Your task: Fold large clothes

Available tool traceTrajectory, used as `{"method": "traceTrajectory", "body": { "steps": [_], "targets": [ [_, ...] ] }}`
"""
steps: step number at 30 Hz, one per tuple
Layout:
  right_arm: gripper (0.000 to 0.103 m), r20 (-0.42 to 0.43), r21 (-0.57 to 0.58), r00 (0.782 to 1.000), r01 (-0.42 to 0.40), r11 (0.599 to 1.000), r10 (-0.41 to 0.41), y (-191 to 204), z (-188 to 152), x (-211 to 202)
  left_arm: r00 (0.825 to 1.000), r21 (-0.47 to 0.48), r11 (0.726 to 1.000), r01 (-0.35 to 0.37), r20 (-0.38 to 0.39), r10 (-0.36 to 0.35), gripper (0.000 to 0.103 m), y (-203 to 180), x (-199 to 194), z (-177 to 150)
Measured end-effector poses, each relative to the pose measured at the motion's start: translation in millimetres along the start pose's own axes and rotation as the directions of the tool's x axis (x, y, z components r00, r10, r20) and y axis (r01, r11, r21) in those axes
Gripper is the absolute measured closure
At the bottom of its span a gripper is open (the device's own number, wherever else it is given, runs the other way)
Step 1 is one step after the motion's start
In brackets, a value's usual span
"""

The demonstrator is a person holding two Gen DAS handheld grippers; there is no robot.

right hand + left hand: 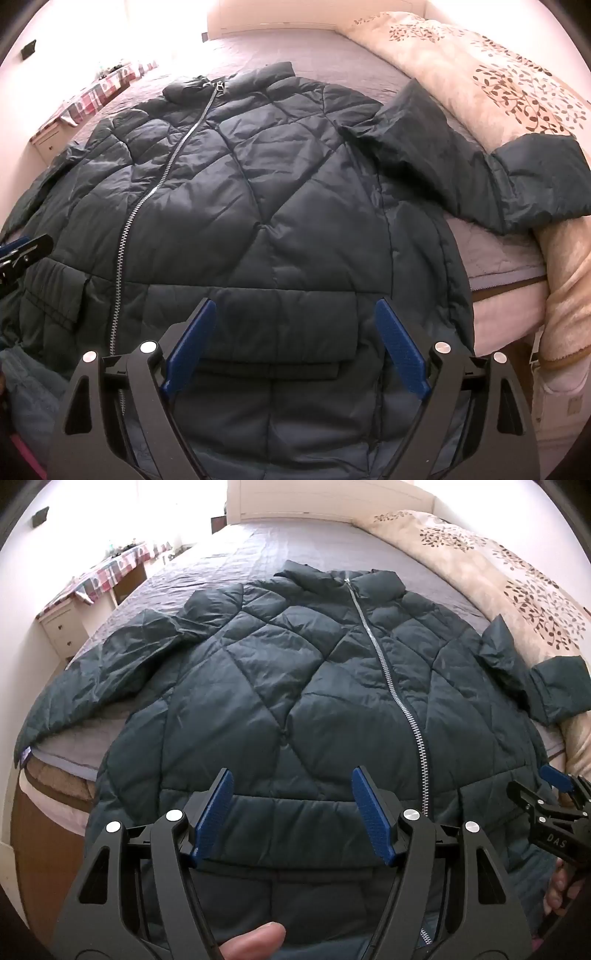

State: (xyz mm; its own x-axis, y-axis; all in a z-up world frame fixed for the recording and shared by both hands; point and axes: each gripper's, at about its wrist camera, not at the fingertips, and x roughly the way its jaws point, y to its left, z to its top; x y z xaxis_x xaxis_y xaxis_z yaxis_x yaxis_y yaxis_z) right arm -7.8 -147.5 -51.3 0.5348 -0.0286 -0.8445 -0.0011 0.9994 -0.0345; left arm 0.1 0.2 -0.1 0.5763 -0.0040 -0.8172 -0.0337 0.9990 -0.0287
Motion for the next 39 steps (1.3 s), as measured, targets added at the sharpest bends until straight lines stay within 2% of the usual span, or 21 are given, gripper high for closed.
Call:
{"method": "traceTrajectory", "body": {
  "steps": [39],
  "targets": [
    [0.018, -0.009, 0.015, 1.000, -0.010, 1.000, 0.010, -5.2, -1.8, 3.7, 1.000, -0.001, 1.000, 0.003, -0.014, -0.003, 0.036, 0.0, 0.5, -0.2]
  ]
}}
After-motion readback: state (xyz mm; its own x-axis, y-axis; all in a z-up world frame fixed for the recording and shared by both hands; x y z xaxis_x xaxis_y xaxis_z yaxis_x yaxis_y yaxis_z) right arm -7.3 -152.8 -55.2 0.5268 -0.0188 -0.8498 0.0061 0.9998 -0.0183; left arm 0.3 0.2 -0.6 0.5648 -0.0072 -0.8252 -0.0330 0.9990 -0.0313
